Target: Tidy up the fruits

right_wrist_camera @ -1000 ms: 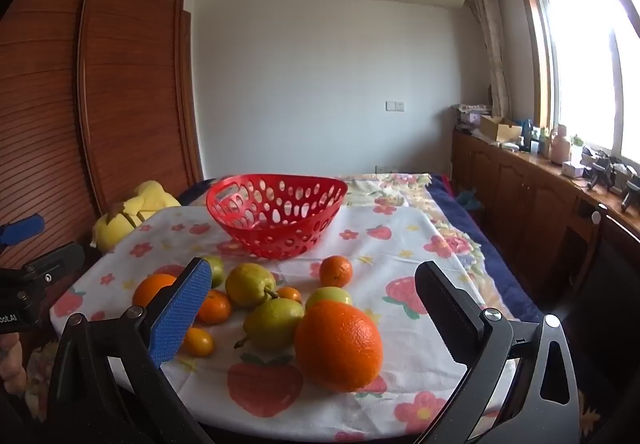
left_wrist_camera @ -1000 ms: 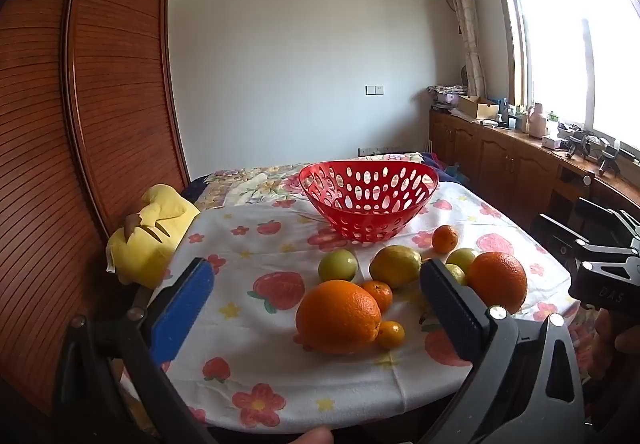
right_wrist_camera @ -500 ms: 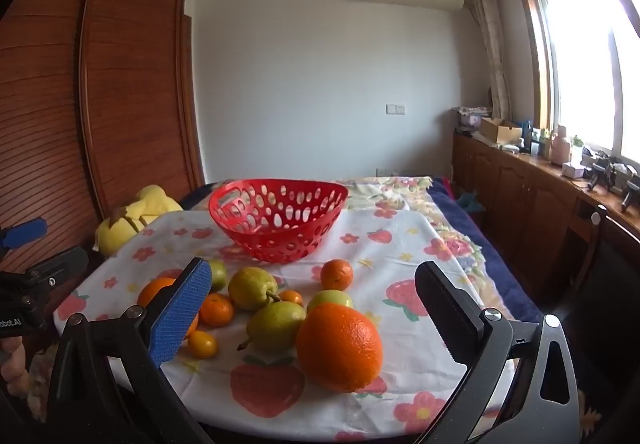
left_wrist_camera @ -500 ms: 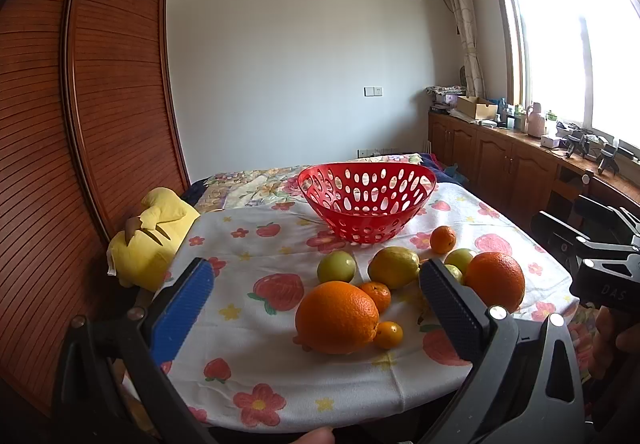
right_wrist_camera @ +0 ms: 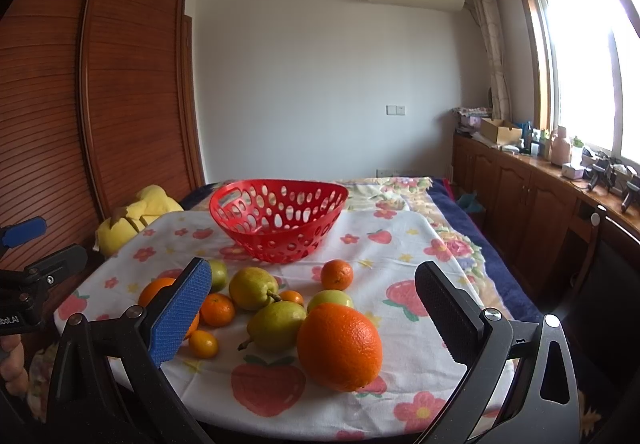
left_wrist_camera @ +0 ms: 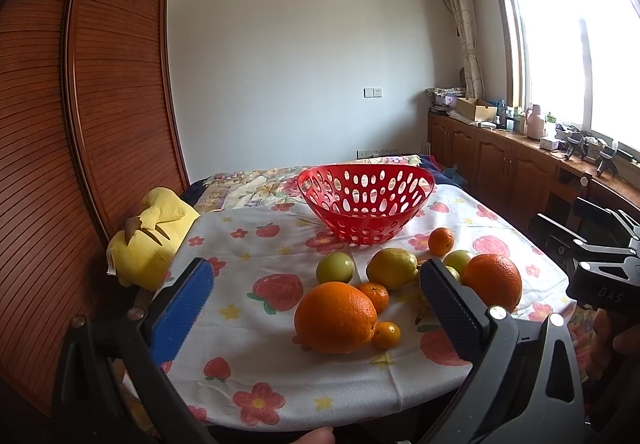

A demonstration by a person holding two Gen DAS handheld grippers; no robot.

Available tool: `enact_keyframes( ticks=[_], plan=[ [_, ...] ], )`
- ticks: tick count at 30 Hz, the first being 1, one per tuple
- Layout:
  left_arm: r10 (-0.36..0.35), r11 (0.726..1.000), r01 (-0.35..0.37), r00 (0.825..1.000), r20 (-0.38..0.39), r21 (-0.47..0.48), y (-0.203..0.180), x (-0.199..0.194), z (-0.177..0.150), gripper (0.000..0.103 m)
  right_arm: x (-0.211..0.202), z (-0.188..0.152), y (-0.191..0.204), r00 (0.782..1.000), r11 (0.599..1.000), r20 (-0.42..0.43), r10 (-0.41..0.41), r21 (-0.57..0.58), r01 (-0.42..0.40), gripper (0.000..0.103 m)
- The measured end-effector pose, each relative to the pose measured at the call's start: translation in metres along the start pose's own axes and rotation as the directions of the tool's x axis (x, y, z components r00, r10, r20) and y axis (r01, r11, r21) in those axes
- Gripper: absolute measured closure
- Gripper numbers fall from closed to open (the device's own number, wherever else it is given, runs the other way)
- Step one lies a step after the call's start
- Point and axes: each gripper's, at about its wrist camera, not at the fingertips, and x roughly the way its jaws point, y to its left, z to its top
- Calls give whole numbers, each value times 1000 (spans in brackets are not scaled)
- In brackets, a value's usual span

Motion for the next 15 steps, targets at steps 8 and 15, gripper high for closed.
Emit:
enact_keyframes(
  ticks=[8, 15],
  plan=[
    [5, 1000, -5, 1000, 5, 4, -2, -3, 2, 0, 0, 0, -1, 1000, 1000, 1, 1, 1, -1, 0],
    [5, 1000, -5, 1000, 5, 7, -2, -3, 2, 0, -1, -1, -1, 1000, 1000, 2, 1, -1, -1, 0]
  ],
)
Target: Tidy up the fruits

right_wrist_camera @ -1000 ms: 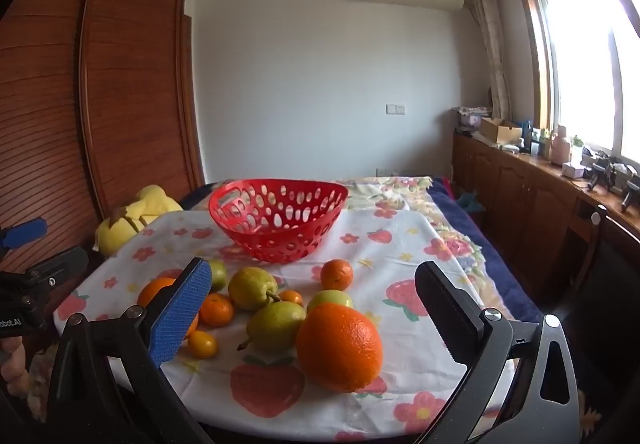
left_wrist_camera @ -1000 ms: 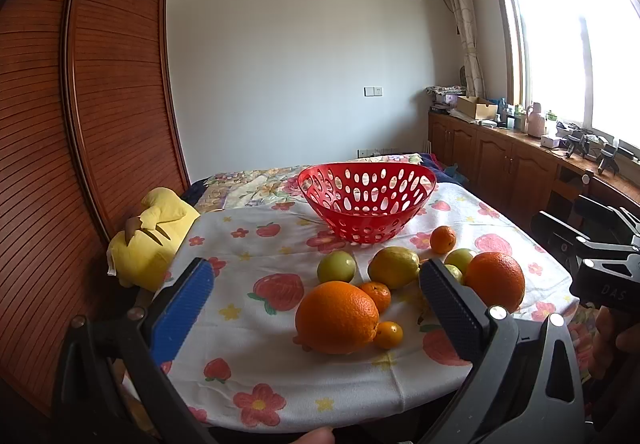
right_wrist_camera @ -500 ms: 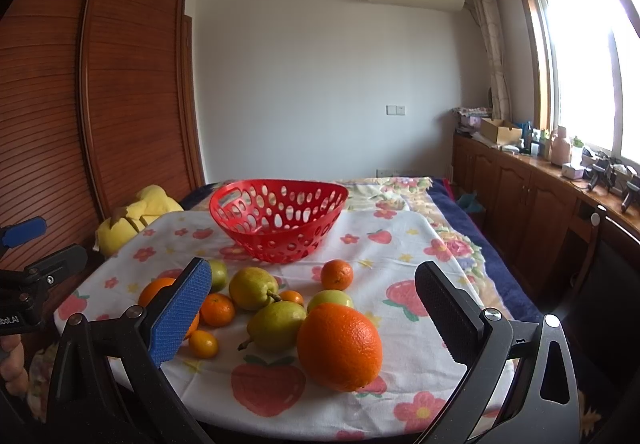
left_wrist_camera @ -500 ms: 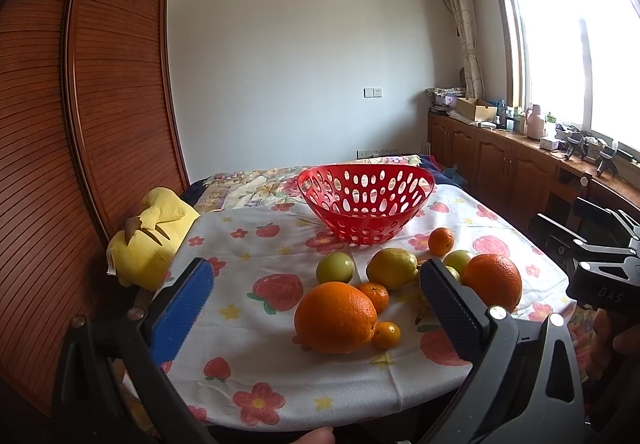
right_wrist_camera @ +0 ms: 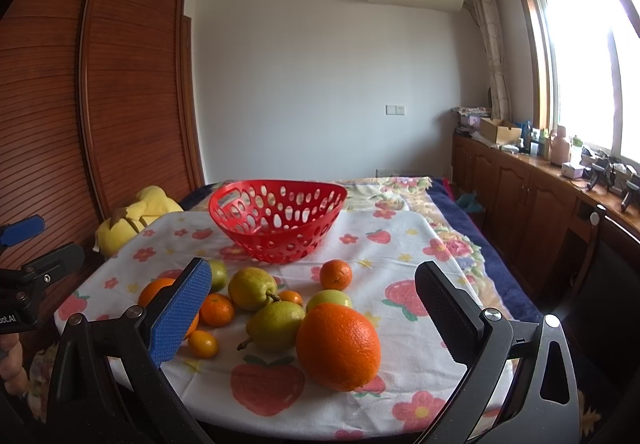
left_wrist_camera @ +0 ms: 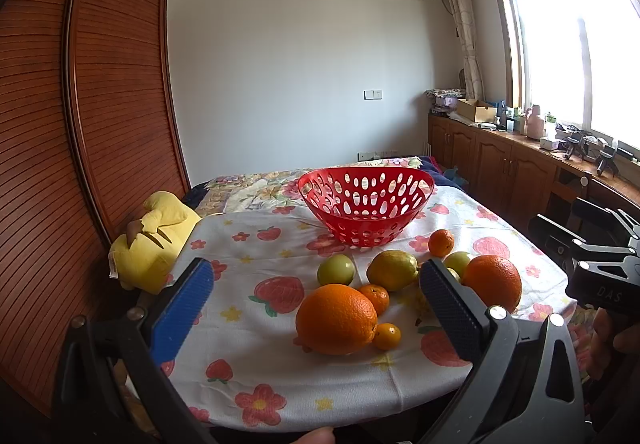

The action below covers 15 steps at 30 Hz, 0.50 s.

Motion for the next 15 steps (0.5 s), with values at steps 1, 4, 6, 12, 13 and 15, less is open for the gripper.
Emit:
enact_keyframes(
  ticks=[1, 4, 6, 12, 13, 15],
  plan=[
    [-1, 1000, 1, 1000, -1, 0, 0, 0, 0, 0, -1, 0, 1, 1000, 1000, 0, 0, 1, 0, 0],
    [0, 1000, 0, 1000, 0, 0, 0, 0, 0, 0, -1, 0, 1, 1000, 1000, -1, 0, 0, 0, 0],
    [-2, 1000, 2, 1000, 0, -1, 0, 0, -1, 0, -1, 0, 1, 1000, 1000, 0, 1, 1, -1, 0],
    [-1, 1000, 1, 1000, 1, -1, 0, 0, -1, 0, -1, 0, 1, 1000, 1000, 0, 1, 2, -1, 0],
    [0, 1000, 0, 1000, 2, -1, -1, 0, 0, 0, -1, 0, 1, 1000, 1000, 0, 0, 2, 0, 0],
    [-1, 1000, 1, 1000, 1, 0, 0, 0, -1, 0, -1, 0, 1, 1000, 1000, 0, 0, 1, 0, 0]
  ],
)
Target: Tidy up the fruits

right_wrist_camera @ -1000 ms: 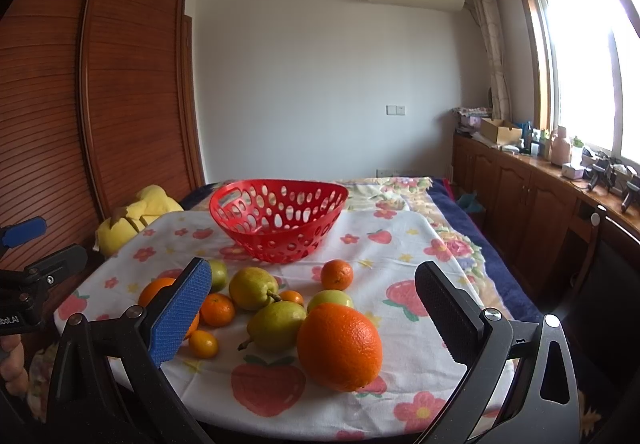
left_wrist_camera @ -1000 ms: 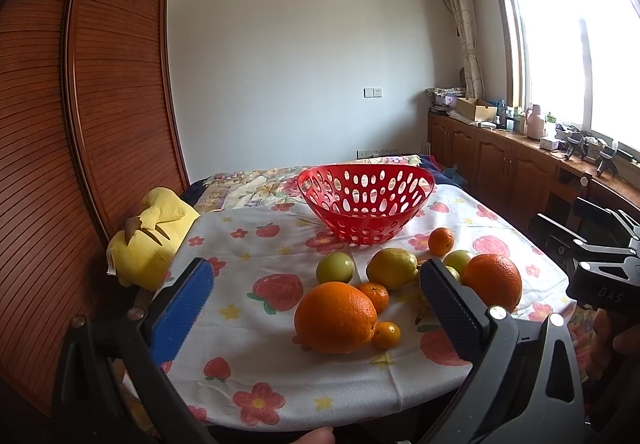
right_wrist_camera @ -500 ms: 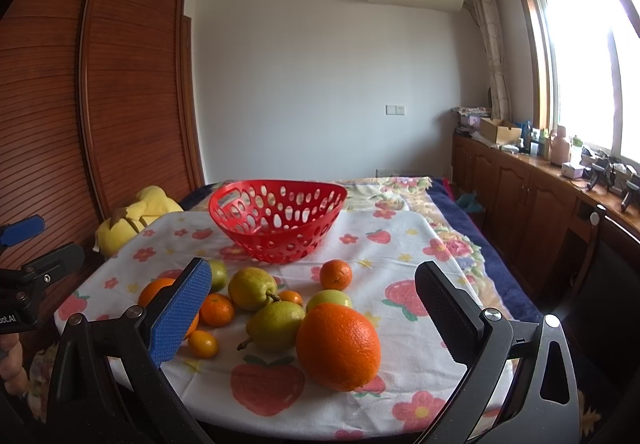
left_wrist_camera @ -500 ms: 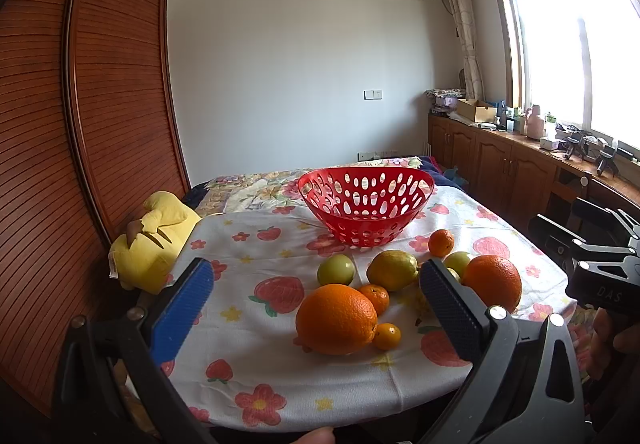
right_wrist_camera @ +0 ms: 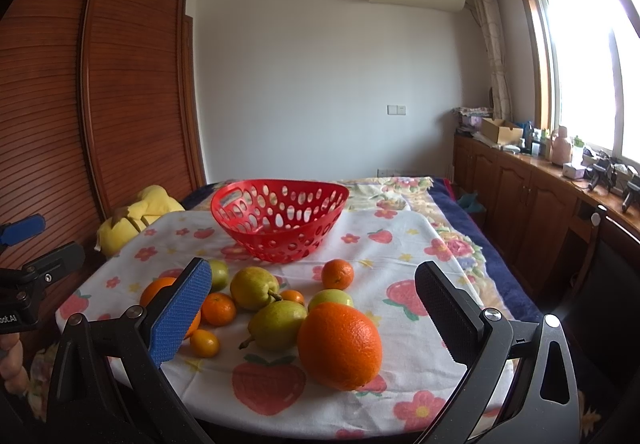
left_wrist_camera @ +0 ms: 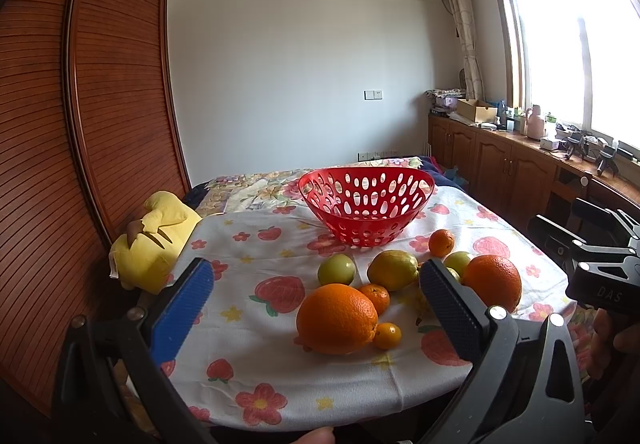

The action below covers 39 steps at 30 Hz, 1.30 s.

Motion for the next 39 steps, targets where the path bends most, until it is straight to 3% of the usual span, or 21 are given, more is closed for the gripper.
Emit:
enact_keyframes(
  ticks=[19, 39],
  plan=[
    [-7, 1000, 7, 999, -31, -4, 3, 8, -7, 0, 1, -4, 1, 999, 1000, -39, 10, 0, -10, 0],
    [-52, 998, 44, 983, -176, -48, 17, 55, -49, 0, 38, -38, -29, 986, 999, -164, -28, -29, 23, 0]
  ],
)
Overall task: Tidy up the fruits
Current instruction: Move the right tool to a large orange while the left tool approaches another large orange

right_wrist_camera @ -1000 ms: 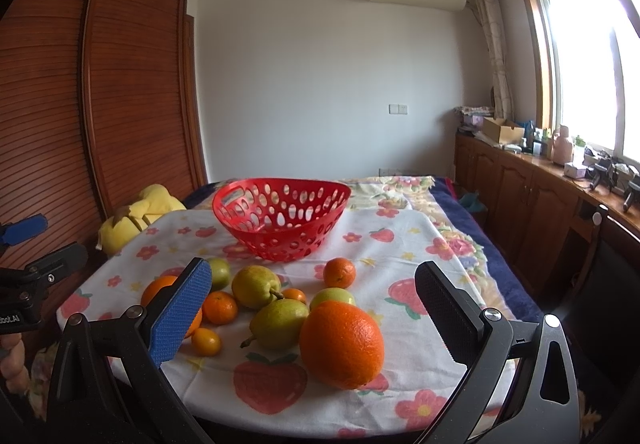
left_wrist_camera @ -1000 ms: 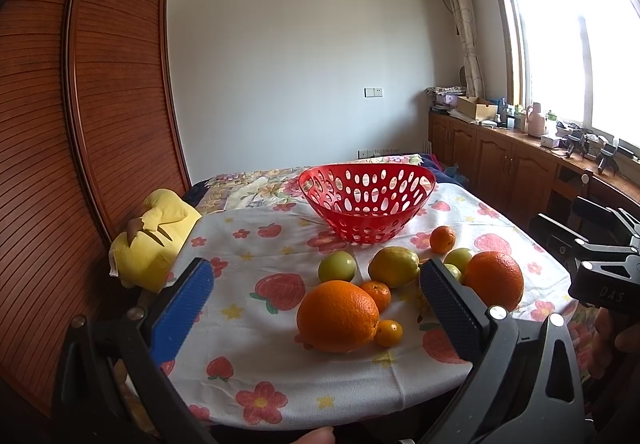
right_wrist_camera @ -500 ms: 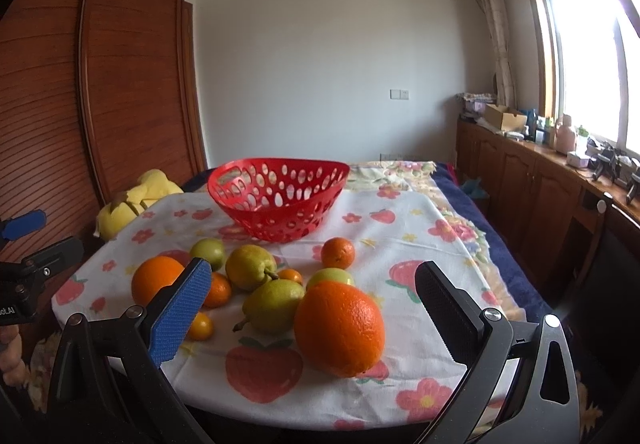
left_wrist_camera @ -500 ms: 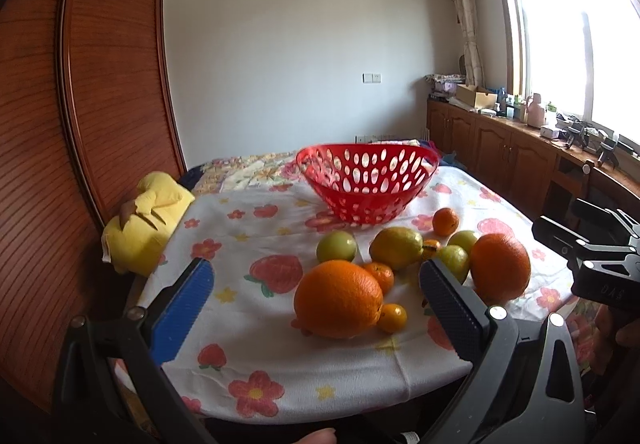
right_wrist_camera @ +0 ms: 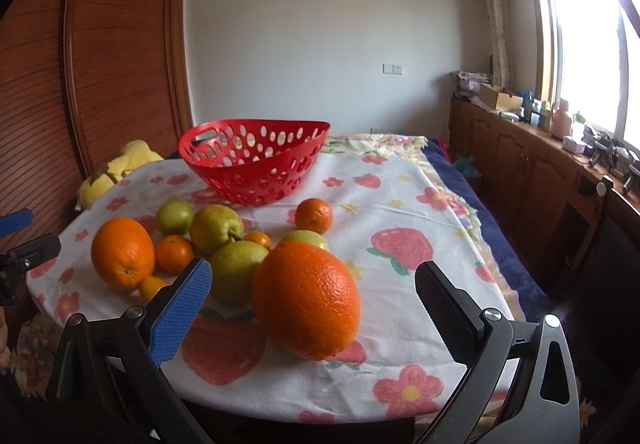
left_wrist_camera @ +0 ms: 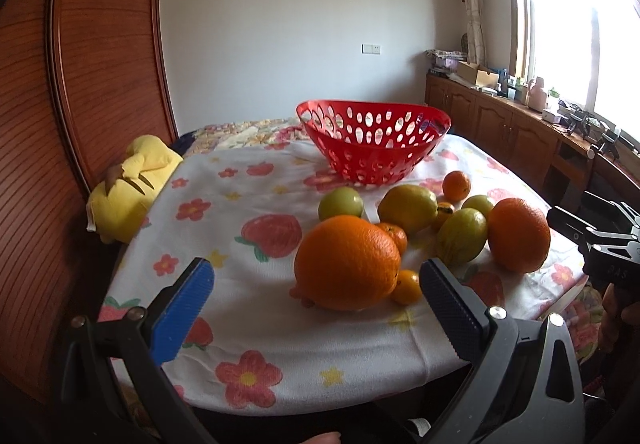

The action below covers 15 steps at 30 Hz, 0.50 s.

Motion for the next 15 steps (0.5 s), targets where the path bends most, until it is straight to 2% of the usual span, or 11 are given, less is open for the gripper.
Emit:
enact_keyframes(
  ticks=[8, 15],
  plan=[
    [-13, 1000, 13, 999, -31, 7, 4, 16, 0, 1, 20, -2, -8, 999, 999, -41, -16, -34, 14, 1],
    [-53, 998, 54, 995, -79, 8, 2, 34, -1, 1, 33, -4, -4, 996, 998, -87, 27, -54, -31, 1]
  ],
)
